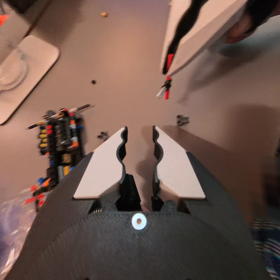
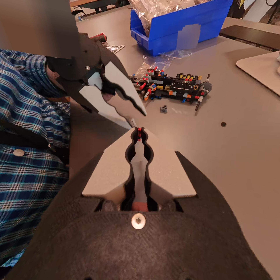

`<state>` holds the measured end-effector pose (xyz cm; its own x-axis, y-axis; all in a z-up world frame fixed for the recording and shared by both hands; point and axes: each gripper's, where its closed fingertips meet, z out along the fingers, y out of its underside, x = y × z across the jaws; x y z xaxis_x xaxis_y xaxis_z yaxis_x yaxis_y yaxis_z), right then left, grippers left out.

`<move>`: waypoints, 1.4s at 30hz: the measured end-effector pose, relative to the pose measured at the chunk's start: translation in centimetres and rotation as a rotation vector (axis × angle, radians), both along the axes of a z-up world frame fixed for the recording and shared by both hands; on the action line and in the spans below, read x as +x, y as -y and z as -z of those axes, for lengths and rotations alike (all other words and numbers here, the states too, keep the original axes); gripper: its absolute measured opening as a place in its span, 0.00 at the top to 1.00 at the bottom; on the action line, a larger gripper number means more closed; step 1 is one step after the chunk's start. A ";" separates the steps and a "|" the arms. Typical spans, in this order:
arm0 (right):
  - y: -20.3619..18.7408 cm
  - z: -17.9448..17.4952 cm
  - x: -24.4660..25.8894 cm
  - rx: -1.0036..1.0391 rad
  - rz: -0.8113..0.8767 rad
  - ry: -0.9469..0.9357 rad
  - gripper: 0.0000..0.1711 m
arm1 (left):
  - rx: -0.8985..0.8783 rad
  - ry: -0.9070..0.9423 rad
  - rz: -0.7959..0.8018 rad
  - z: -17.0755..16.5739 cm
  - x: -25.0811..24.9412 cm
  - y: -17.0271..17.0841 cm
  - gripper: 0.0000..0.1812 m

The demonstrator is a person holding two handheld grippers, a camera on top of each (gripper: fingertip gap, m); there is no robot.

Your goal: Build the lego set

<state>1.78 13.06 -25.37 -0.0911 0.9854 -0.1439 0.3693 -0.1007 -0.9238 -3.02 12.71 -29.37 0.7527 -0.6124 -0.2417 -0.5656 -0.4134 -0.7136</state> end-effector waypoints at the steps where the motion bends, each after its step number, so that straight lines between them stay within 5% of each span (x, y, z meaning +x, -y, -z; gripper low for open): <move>1: -0.3 -0.1 -0.4 0.006 -0.002 -0.004 0.99 | 0.009 -0.024 -0.047 -0.2 -1.4 -0.6 0.82; 9: -1.9 -0.4 -2.0 0.013 0.002 -0.031 1.00 | -0.093 -0.192 -0.176 1.7 -5.8 -3.5 0.85; 27: -2.7 -0.9 -1.0 0.013 0.016 -0.088 1.00 | -0.135 -0.346 -0.063 2.2 -5.1 -4.8 0.96; 36: -3.3 -1.5 1.4 0.037 0.026 -0.098 0.99 | -0.004 -0.310 0.286 2.2 3.4 -1.9 0.96; 42: -3.1 -1.1 2.2 0.029 0.022 -0.100 0.99 | -0.022 -0.246 0.350 1.1 3.3 -1.3 0.82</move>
<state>4.00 16.19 -24.31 -0.0819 0.9909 -0.1070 0.2732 -0.0809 -0.9586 0.27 14.03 -30.44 0.4197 -0.8278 -0.3723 -0.8268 -0.1795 -0.5331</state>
